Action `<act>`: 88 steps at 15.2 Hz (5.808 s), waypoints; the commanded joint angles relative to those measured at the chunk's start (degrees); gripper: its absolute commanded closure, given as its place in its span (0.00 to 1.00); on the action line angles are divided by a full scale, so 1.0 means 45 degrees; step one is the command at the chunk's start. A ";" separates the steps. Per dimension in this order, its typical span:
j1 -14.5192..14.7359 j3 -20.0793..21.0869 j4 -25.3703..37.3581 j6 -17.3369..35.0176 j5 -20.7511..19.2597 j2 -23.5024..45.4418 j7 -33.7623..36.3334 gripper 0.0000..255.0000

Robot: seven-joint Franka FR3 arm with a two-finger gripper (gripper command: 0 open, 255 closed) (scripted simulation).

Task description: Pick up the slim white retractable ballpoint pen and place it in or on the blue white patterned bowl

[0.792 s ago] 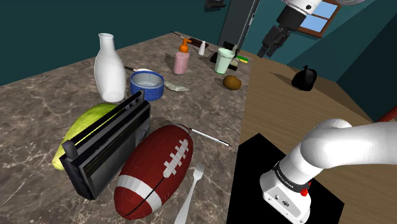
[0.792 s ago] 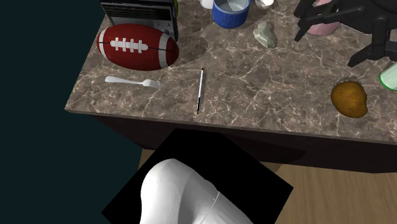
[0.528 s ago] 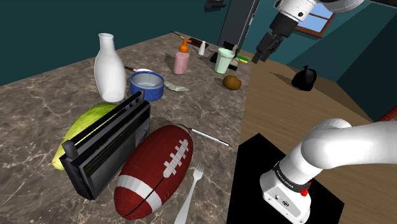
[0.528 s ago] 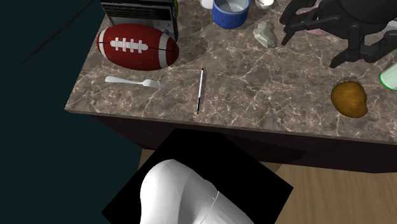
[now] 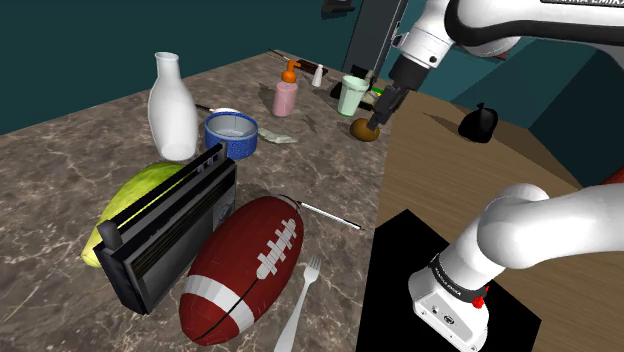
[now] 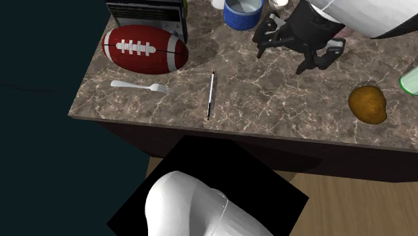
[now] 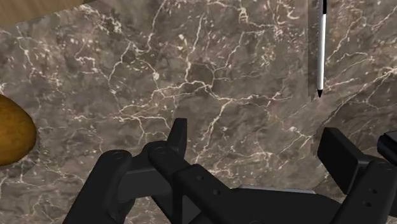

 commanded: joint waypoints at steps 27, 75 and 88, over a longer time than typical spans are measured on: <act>0.3373 0.1801 -0.2800 0.6331 0.3796 0.4590 -0.2124 0.00; 0.2800 0.1326 0.1774 0.0394 0.2232 0.3044 -0.0263 1.00; 0.2532 0.1394 0.8913 0.0033 0.1268 0.9776 0.0129 1.00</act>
